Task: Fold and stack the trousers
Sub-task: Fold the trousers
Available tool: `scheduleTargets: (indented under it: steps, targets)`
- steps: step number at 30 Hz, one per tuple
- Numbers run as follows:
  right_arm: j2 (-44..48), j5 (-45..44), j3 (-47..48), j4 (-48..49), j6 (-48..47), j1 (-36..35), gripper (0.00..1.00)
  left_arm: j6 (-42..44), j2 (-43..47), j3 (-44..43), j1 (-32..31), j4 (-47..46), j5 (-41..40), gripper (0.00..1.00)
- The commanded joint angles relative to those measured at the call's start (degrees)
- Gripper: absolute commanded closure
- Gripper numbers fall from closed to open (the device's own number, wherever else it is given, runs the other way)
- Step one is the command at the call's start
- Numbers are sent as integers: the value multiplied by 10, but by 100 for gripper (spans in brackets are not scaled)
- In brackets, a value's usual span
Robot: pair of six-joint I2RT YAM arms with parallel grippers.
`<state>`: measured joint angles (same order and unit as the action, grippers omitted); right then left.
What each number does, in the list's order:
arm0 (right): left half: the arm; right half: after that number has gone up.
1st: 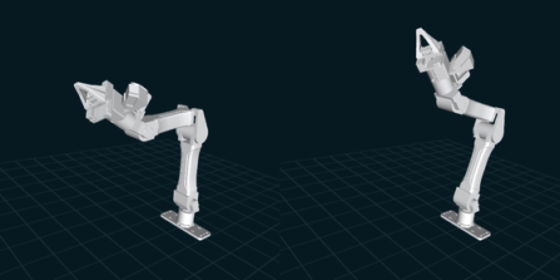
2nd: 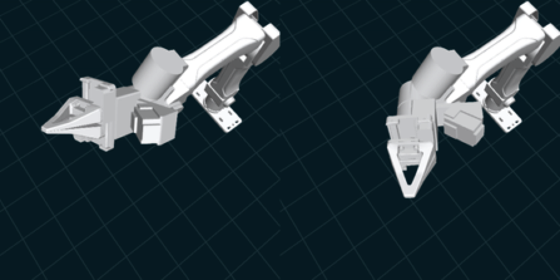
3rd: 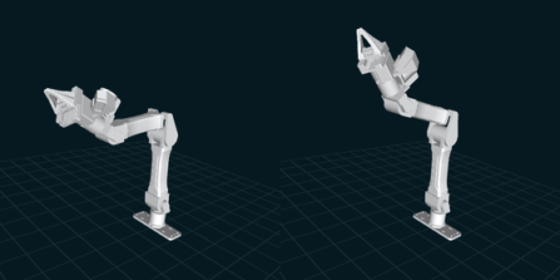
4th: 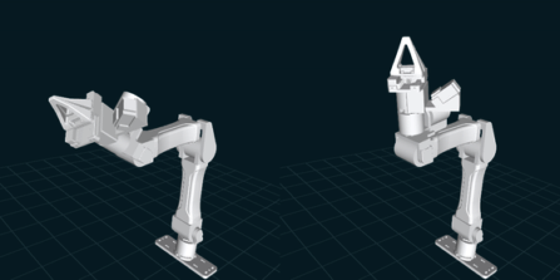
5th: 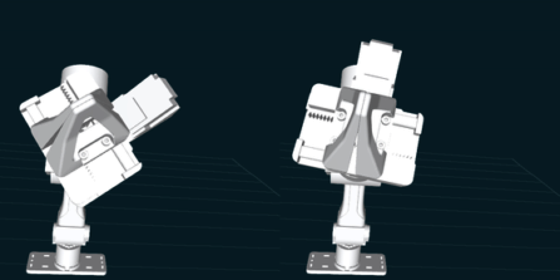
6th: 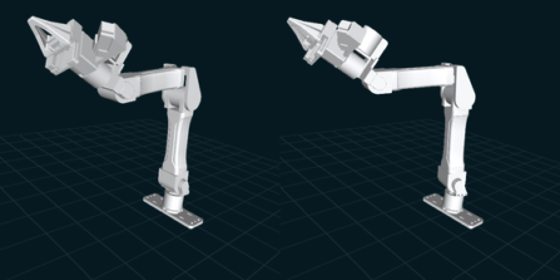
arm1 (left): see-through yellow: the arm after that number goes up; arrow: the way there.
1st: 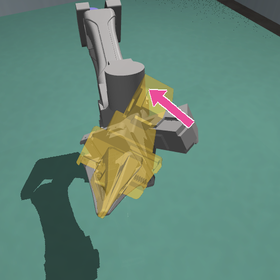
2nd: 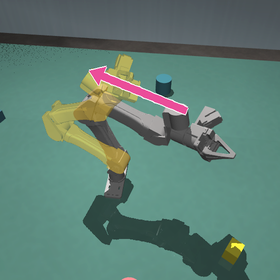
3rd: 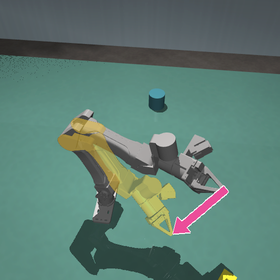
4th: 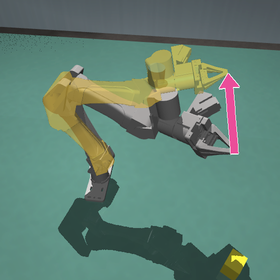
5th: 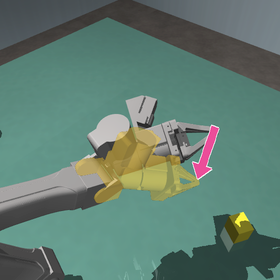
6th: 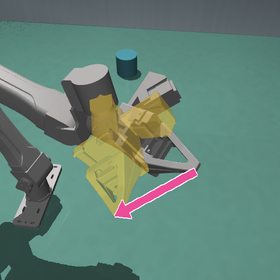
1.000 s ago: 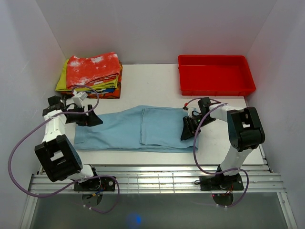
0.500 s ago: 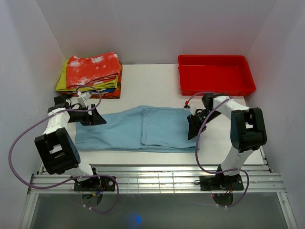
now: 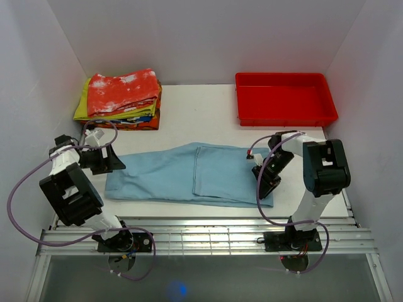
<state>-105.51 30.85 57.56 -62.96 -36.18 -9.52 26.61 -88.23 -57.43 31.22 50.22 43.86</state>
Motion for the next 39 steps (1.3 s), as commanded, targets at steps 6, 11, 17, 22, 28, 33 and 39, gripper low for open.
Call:
scheduleTargets:
  steps: [6, 11, 17, 22, 28, 33, 39]
  targets:
    - [116, -23, 78, 20, -57, 120, 35, 85, -23, -30, 110, 65, -18, 10]
    - [92, -18, 77, 86, 1, 198, 28, 92, -60, -27, 122, 63, -33, 12]
    - [35, 34, 55, 153, 59, 216, 28, 85, -95, -20, 122, 47, -25, 17]
    - [-7, 63, 37, 176, 80, 216, 32, 78, -98, -27, 122, 46, -14, 17]
    - [-40, 103, 17, 146, 63, 215, 48, 71, -101, -26, 122, 42, 7, 18]
    - [-86, 108, 37, 98, 42, 214, 55, 63, -107, -25, 117, 31, 24, 20]
    - [-34, 104, 56, 109, 54, 235, 92, 63, -100, -8, 97, 29, 26, 26]
